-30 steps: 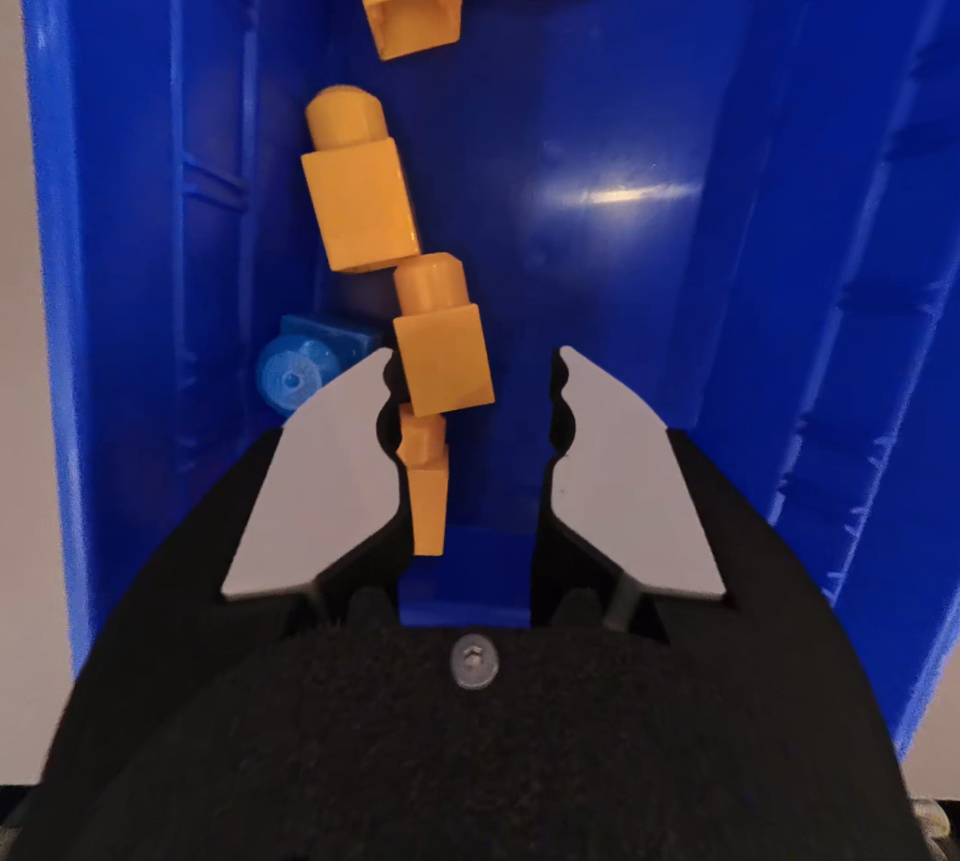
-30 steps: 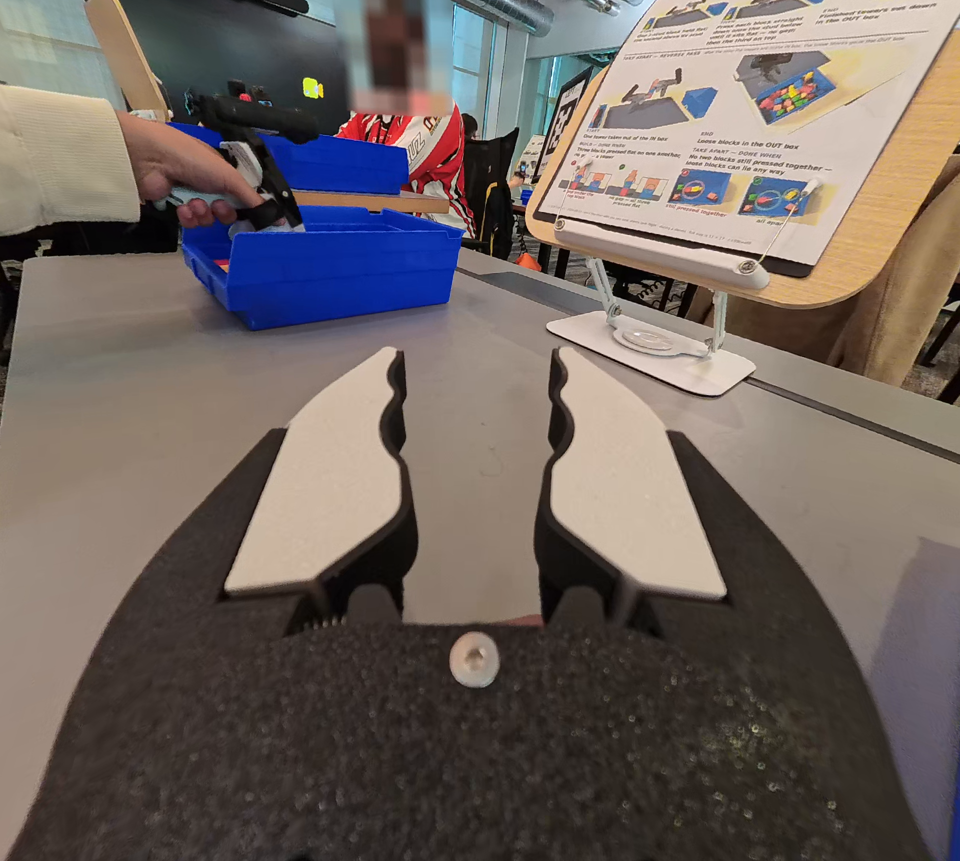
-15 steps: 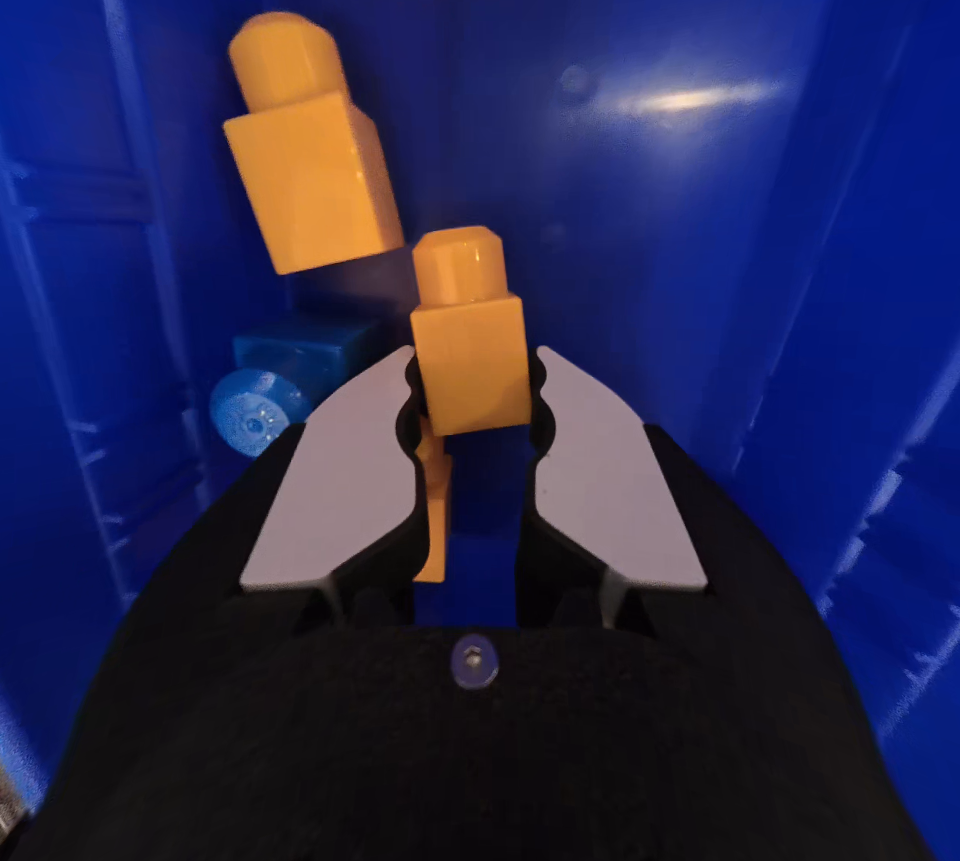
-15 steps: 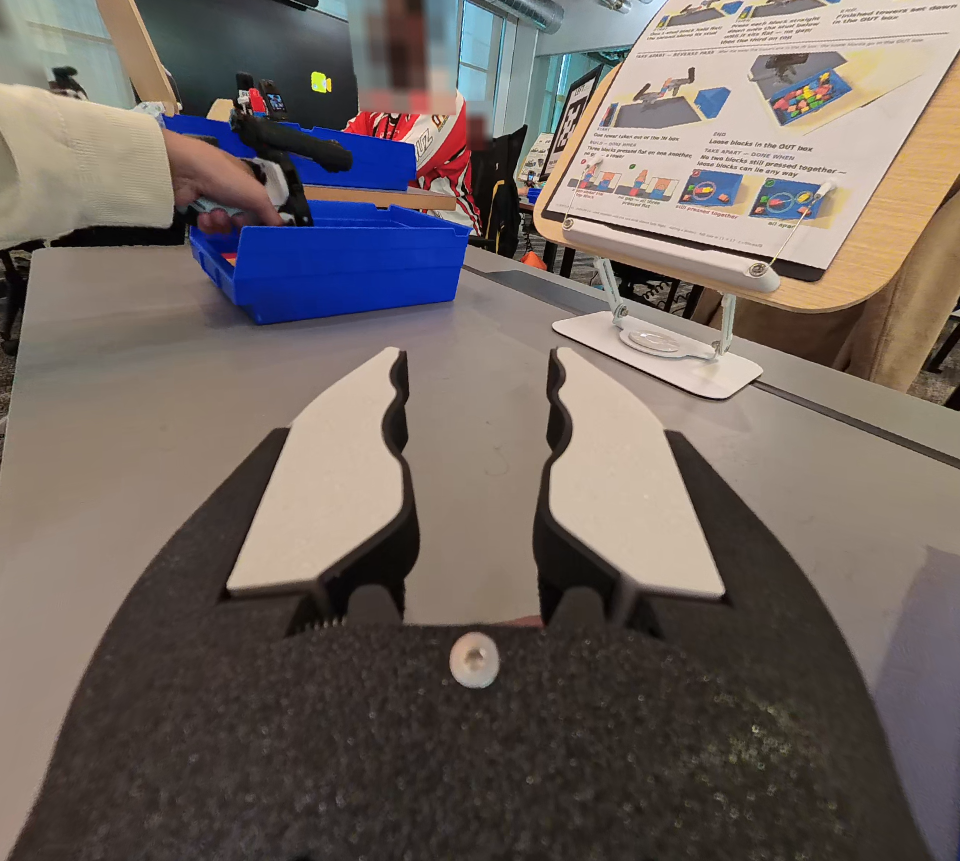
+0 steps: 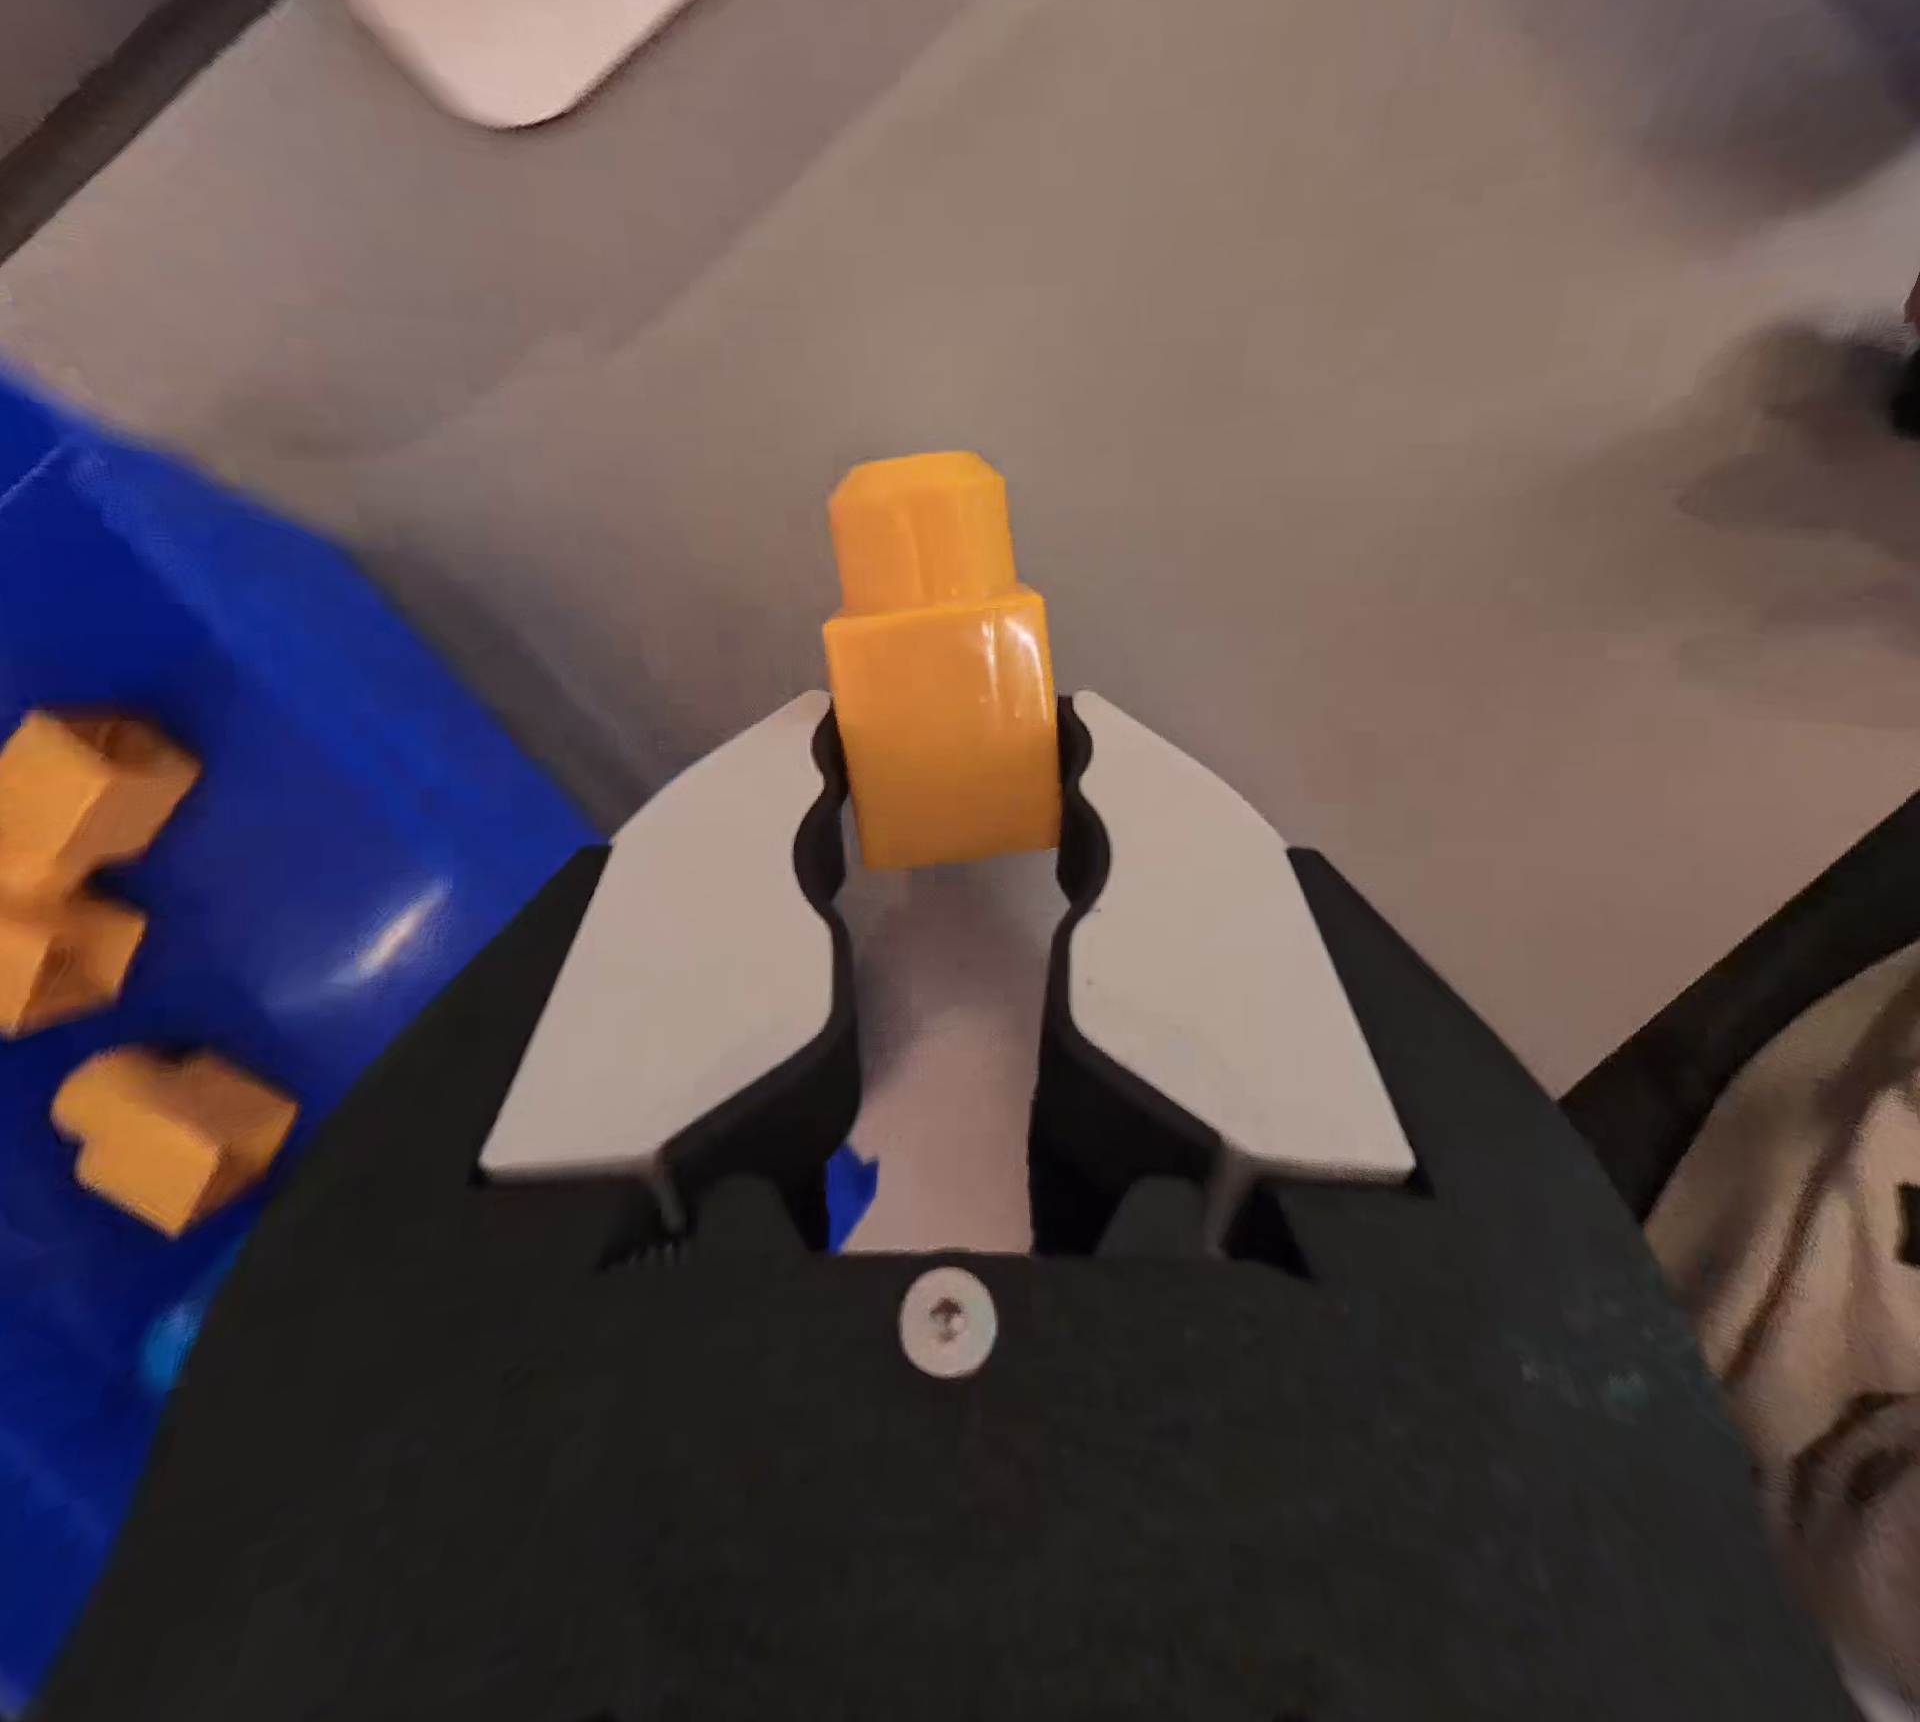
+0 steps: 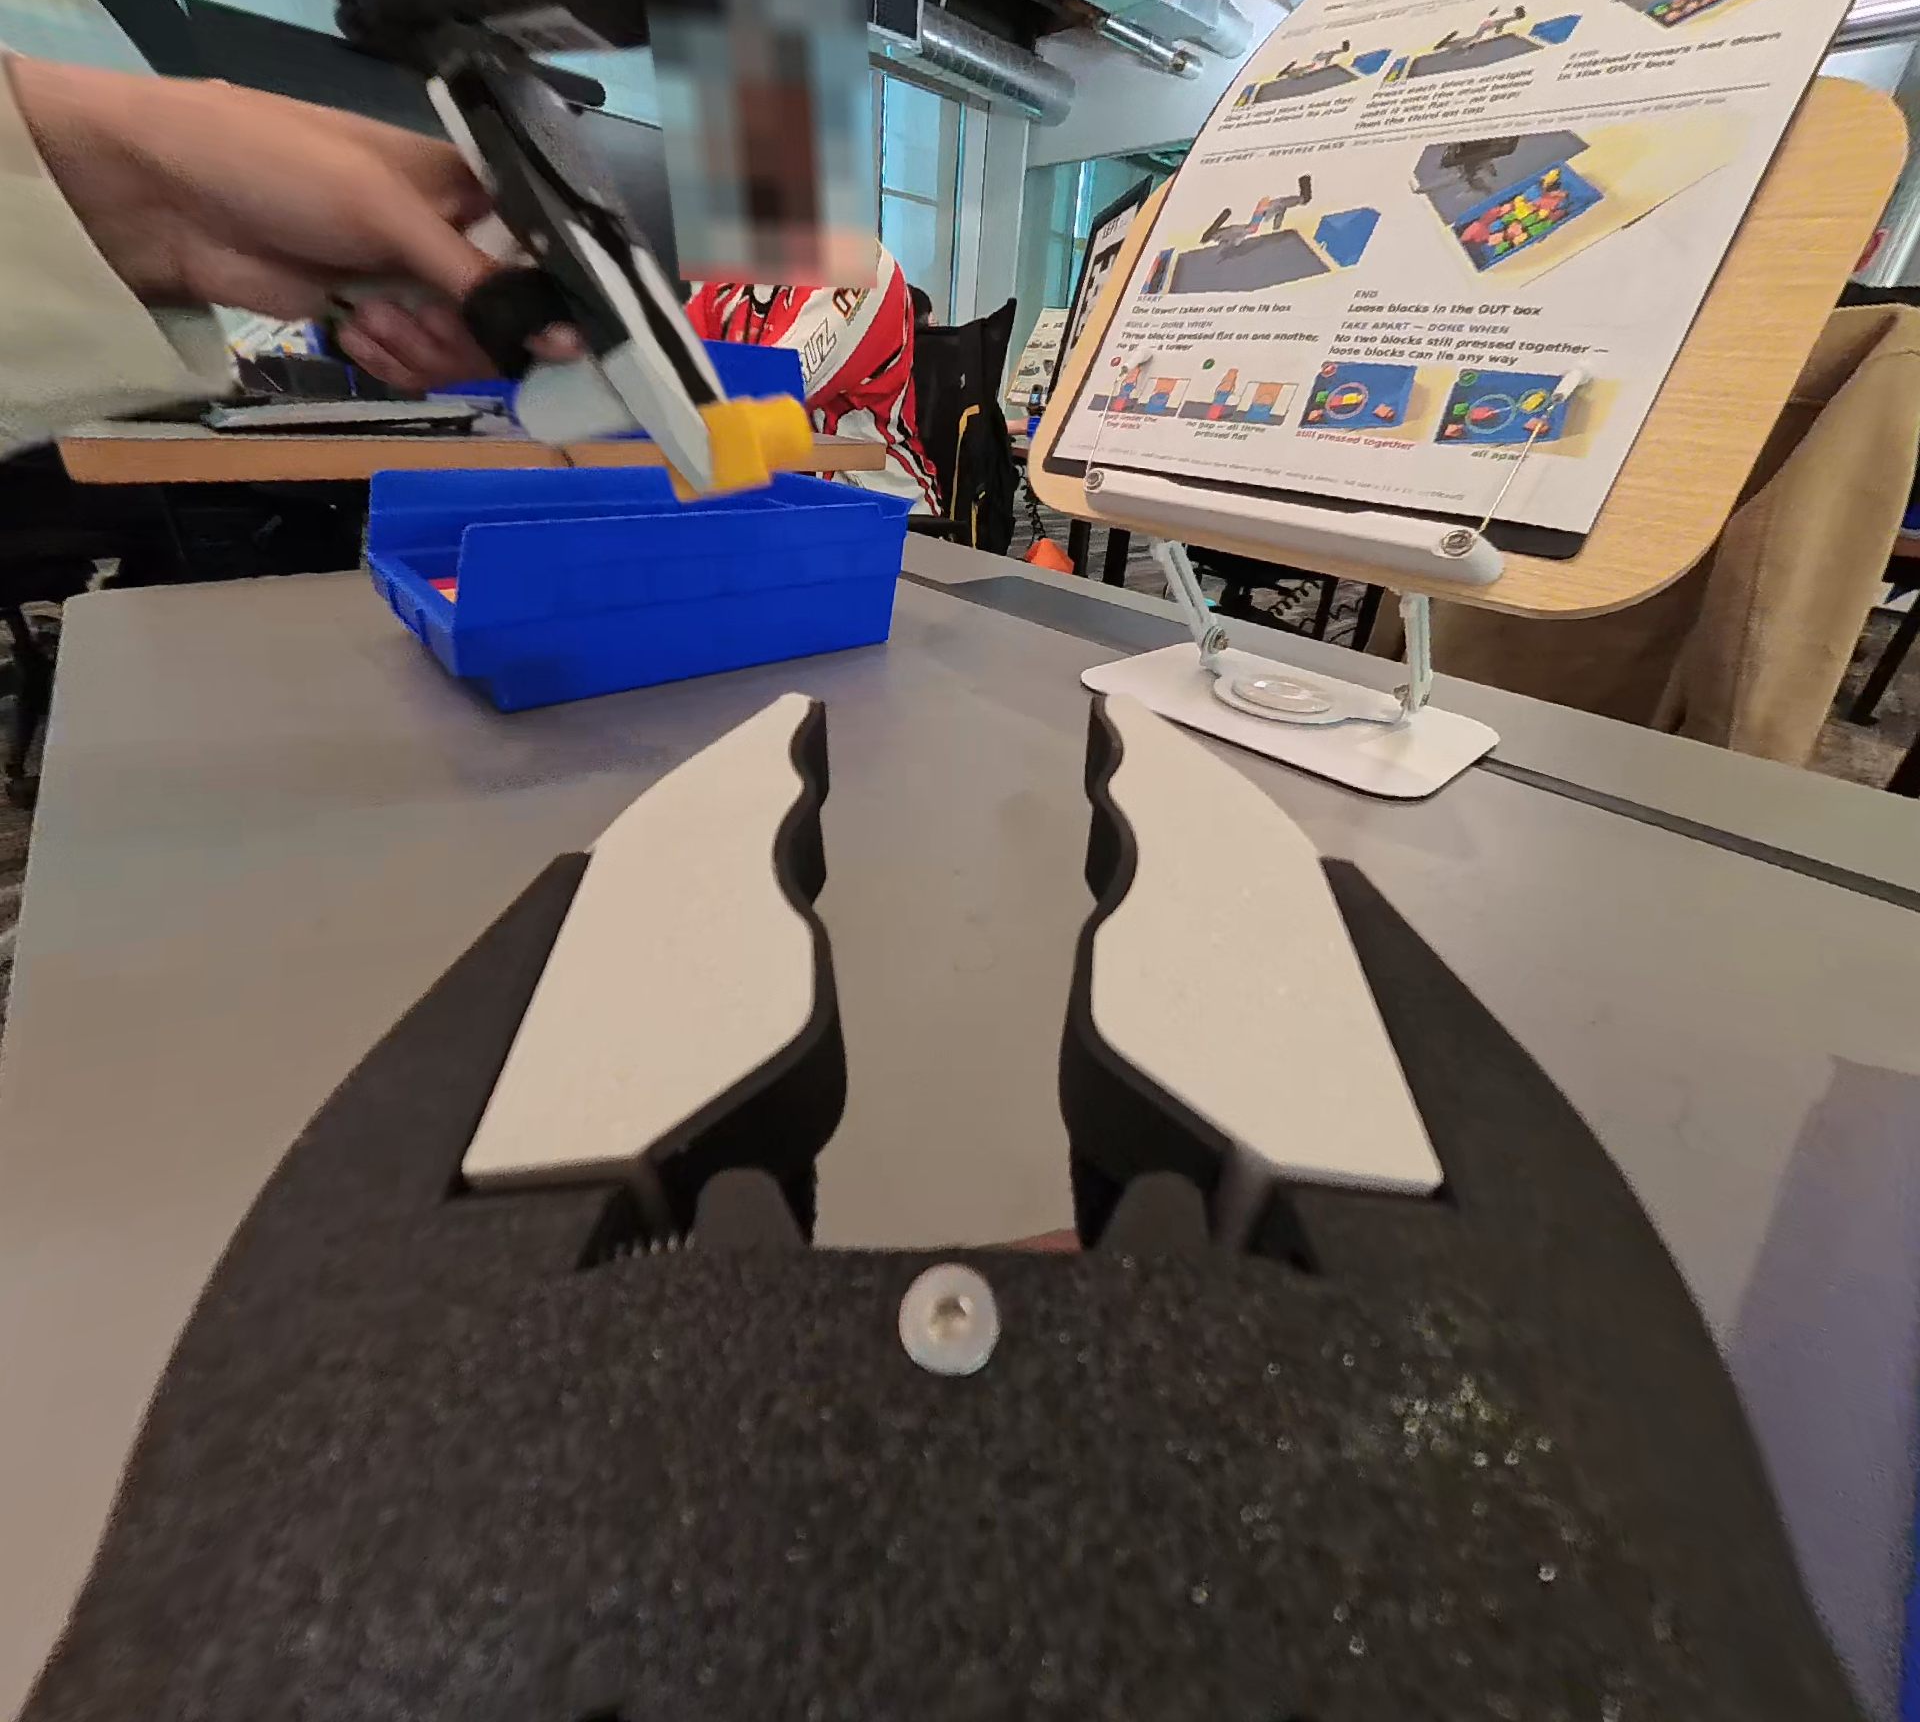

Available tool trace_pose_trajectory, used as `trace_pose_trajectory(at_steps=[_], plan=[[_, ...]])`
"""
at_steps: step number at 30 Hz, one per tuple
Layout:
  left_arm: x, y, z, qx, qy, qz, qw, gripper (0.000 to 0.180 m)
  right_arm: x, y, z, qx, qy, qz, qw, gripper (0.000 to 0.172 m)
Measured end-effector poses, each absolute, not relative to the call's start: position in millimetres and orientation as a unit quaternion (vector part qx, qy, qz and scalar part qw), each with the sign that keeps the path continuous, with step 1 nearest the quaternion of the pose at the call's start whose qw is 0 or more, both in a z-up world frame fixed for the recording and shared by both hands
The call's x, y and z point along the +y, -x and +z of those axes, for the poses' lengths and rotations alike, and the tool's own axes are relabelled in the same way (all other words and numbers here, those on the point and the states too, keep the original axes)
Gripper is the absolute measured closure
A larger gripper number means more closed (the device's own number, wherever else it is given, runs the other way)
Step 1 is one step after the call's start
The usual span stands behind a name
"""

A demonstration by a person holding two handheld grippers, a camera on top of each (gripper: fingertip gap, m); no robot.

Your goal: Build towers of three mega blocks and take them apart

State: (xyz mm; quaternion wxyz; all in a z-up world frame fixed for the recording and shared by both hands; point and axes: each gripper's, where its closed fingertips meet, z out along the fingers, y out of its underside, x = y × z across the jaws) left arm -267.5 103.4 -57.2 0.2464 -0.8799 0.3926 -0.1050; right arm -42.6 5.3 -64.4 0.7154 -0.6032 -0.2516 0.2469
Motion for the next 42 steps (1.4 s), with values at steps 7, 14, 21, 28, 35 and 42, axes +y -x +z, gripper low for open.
trace_pose_trajectory(at_steps=[7,14,21,28,35,42], plan=[[153,182,-153,0.477,0.862,-0.023,0.173,0.143,5,43,-66,-0.258,0.604,0.24,0.715,0.124],[184,154,-191,0.436,0.888,-0.071,0.124,0.142,5,45,-68,-0.26,0.608,0.242,0.71,0.124],[185,148,-193,0.432,0.888,-0.083,0.133,0.142,4,47,-69,-0.268,0.608,0.239,0.708,0.124],[153,163,-146,0.418,0.873,-0.114,0.224,0.117,4,46,-69,-0.264,0.608,0.244,0.708,0.124],[58,281,-44,0.323,0.841,-0.137,0.411,0.114,4,46,-69,-0.262,0.61,0.244,0.707,0.124],[3,429,-60,0.211,0.875,-0.061,0.431,0.115,5,48,-70,-0.267,0.611,0.241,0.705,0.125]])
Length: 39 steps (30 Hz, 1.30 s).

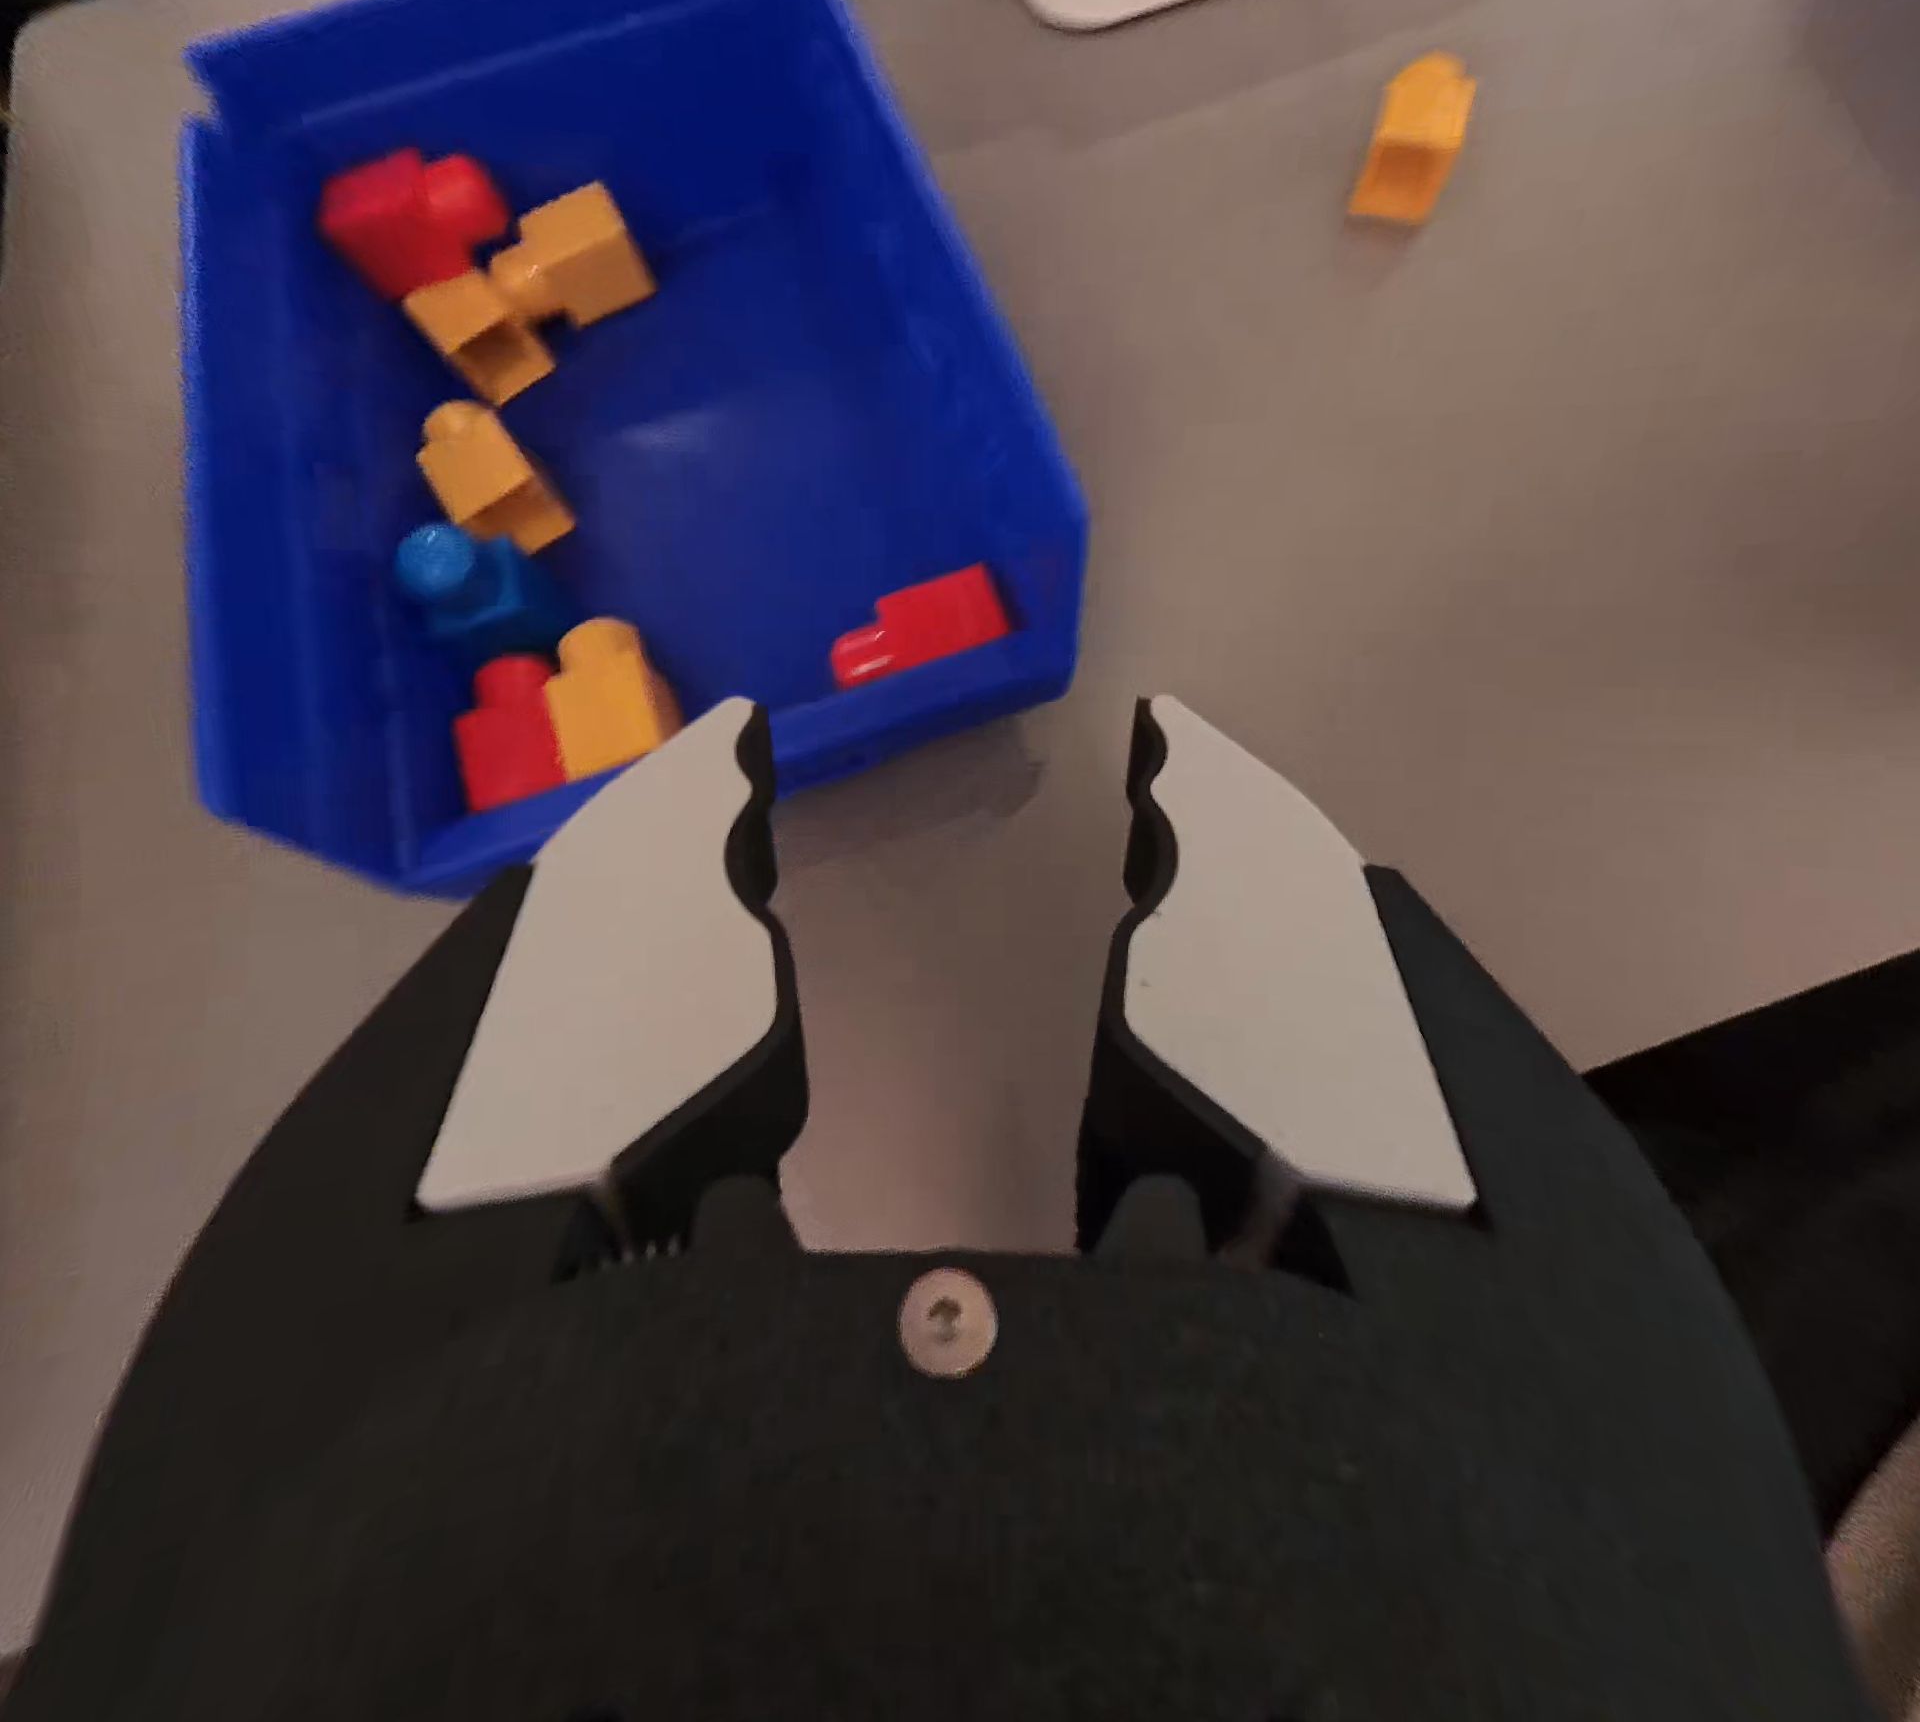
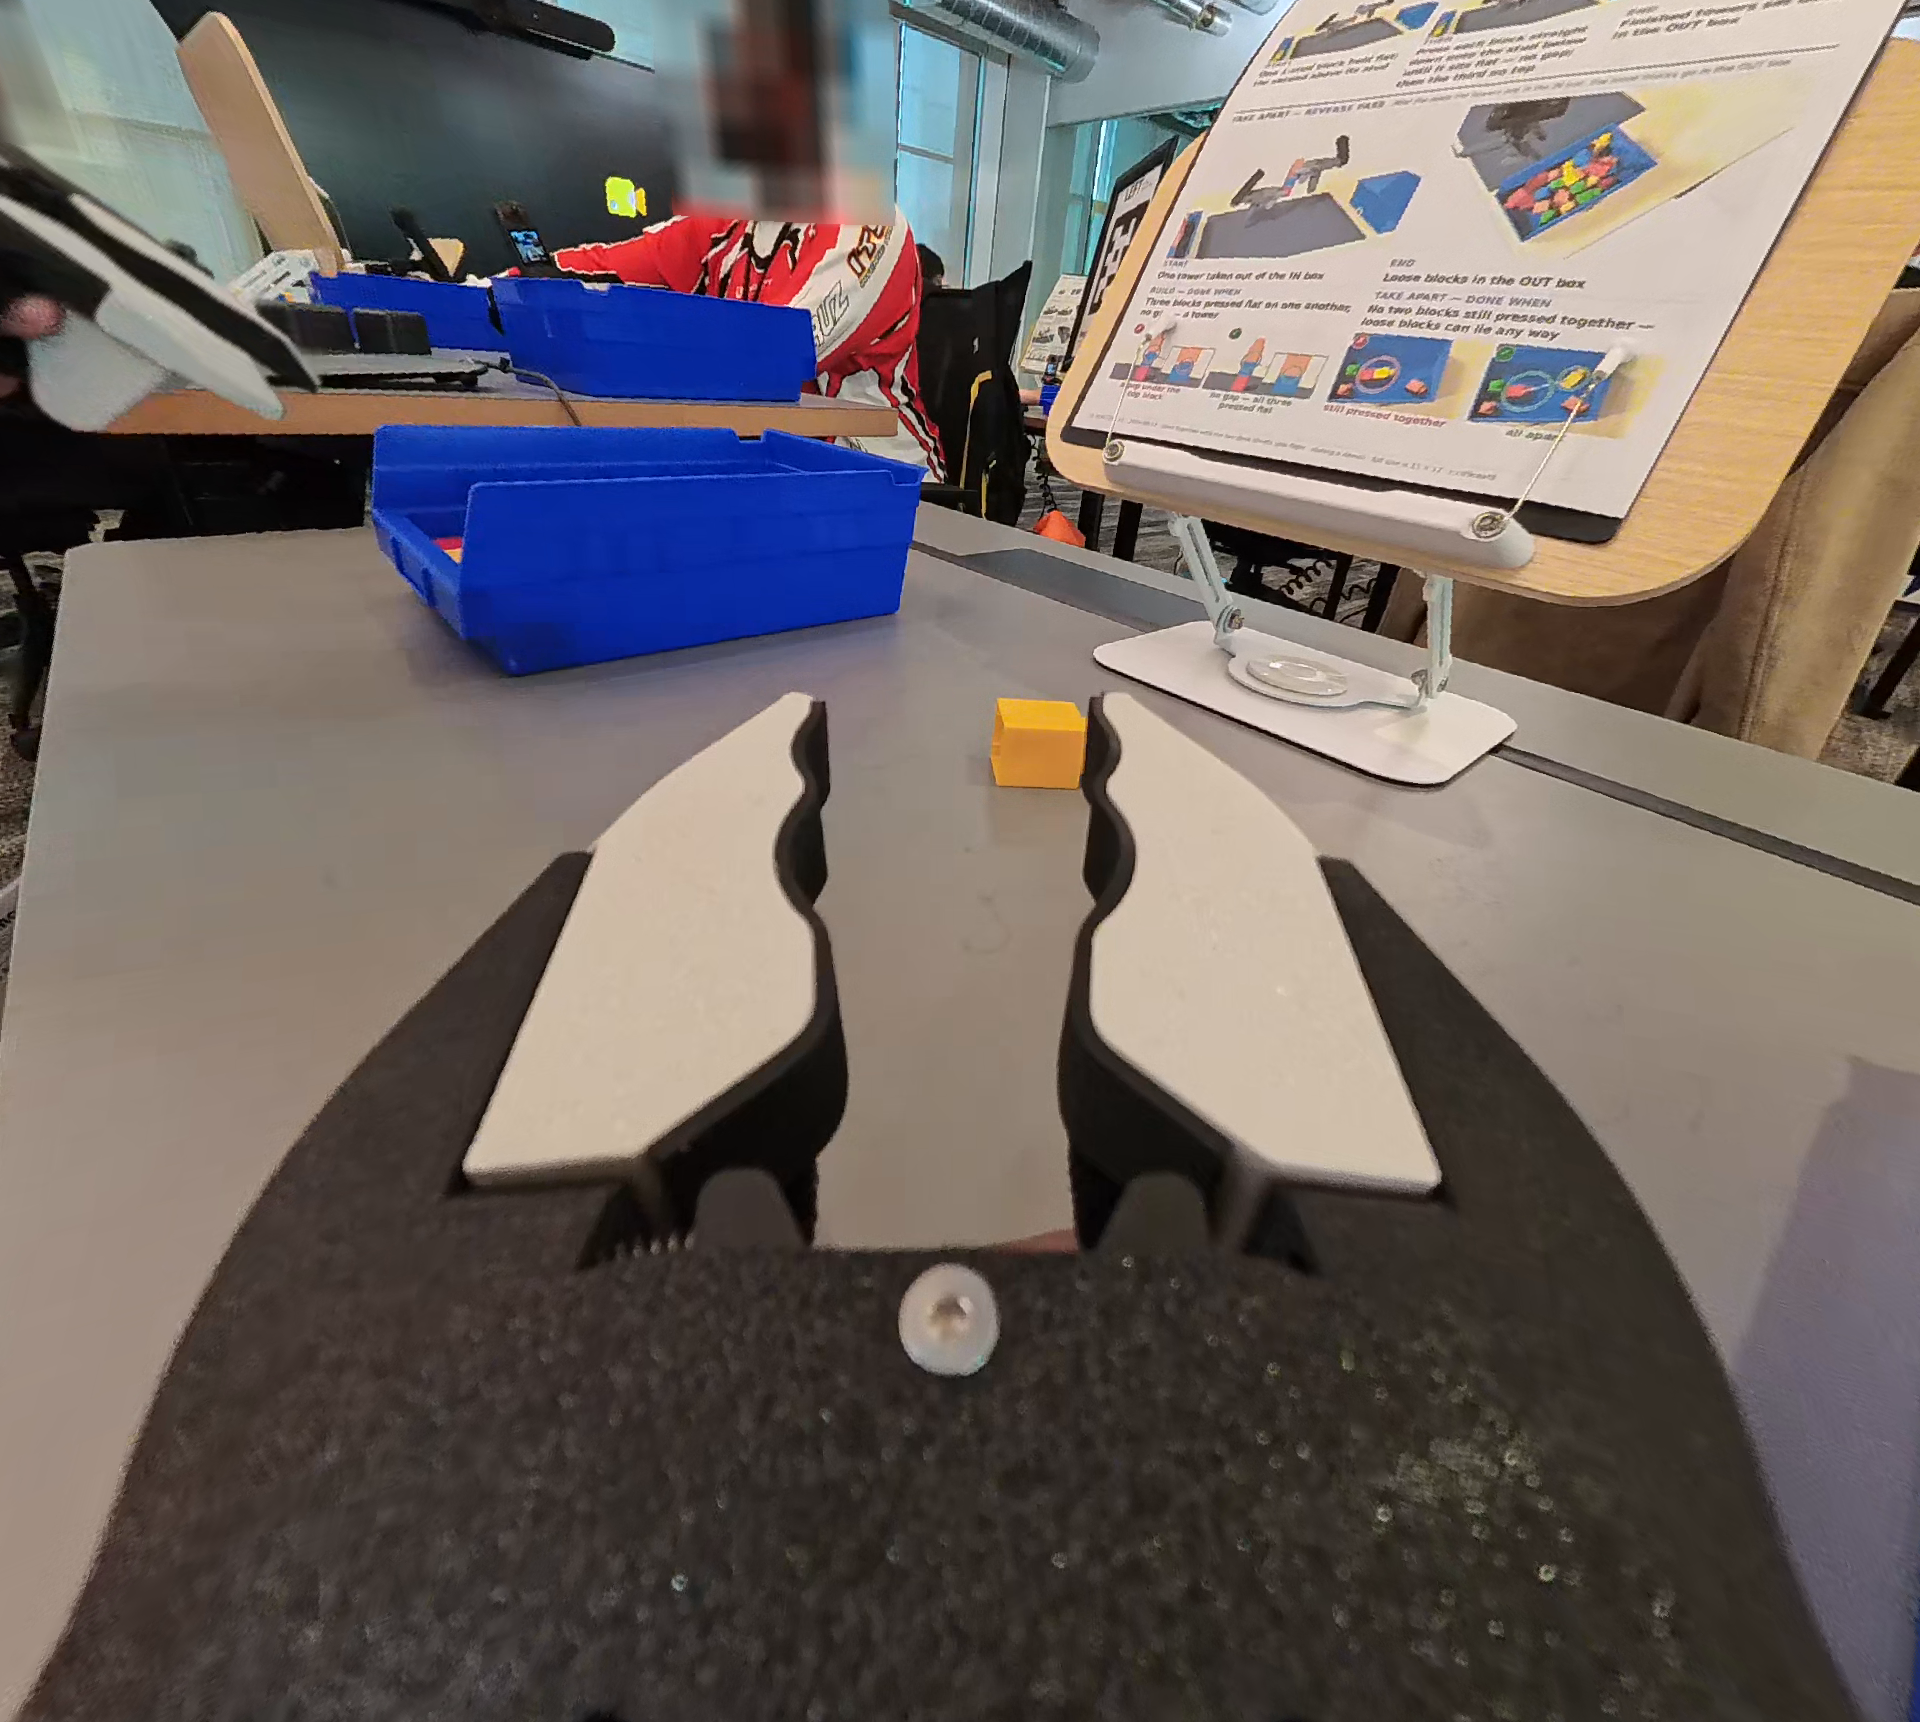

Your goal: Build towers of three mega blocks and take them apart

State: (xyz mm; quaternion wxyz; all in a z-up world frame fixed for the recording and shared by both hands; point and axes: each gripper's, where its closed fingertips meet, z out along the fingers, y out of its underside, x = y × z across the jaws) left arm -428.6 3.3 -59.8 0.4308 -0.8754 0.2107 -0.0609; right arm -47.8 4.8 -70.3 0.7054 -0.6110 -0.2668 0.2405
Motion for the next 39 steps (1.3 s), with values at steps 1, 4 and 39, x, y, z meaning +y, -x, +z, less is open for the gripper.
trace_pose_trajectory(at_steps=[1,4,39], plan=[[2,441,-66,0.201,0.882,-0.056,0.423,0.115,5,48,-70,-0.267,0.611,0.24,0.706,0.125],[12,465,-78,0.187,0.898,-0.045,0.397,0.115,5,49,-71,-0.268,0.611,0.24,0.705,0.125],[202,522,-185,0.036,0.996,0.069,0.051,0.131,3,51,-71,-0.275,0.608,0.244,0.704,0.125]])
